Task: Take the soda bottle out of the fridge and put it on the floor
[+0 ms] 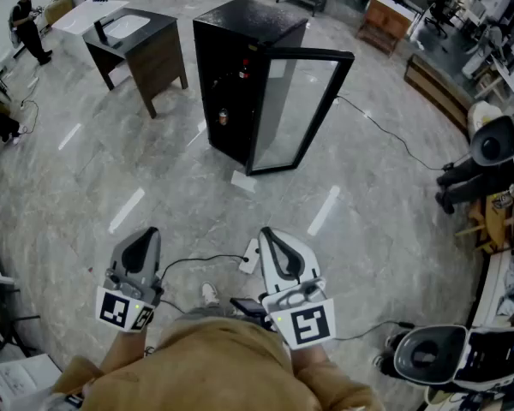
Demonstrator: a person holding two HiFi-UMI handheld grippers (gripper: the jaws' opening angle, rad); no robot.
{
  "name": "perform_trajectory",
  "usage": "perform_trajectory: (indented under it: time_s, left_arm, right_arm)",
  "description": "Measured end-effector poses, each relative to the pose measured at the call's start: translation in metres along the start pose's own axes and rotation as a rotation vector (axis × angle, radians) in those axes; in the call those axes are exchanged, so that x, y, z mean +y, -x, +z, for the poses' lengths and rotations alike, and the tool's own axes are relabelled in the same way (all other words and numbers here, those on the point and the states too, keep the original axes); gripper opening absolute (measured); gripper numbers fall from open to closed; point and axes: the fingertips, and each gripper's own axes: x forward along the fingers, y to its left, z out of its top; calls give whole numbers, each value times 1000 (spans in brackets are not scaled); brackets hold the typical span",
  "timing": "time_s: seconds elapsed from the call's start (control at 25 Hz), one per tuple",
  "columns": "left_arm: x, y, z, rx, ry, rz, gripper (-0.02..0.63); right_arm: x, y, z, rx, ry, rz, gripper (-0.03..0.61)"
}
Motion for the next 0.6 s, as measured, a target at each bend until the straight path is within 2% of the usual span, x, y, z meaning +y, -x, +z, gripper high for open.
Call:
perform_trajectory:
  time_s: [0.2, 0.36, 0.6]
  left_arm:
    - [4, -3, -1, 0, -5, 3, 2]
    - [5, -6, -2, -4, 18, 20, 2]
    - [-1, -12, -6, -3, 2, 29, 2]
  right_arm:
    - [0, -11, -2, 3, 4, -24, 0]
    - [3, -17, -3, 9, 8, -6, 1]
    - [-4, -16, -10, 17, 10, 6, 2]
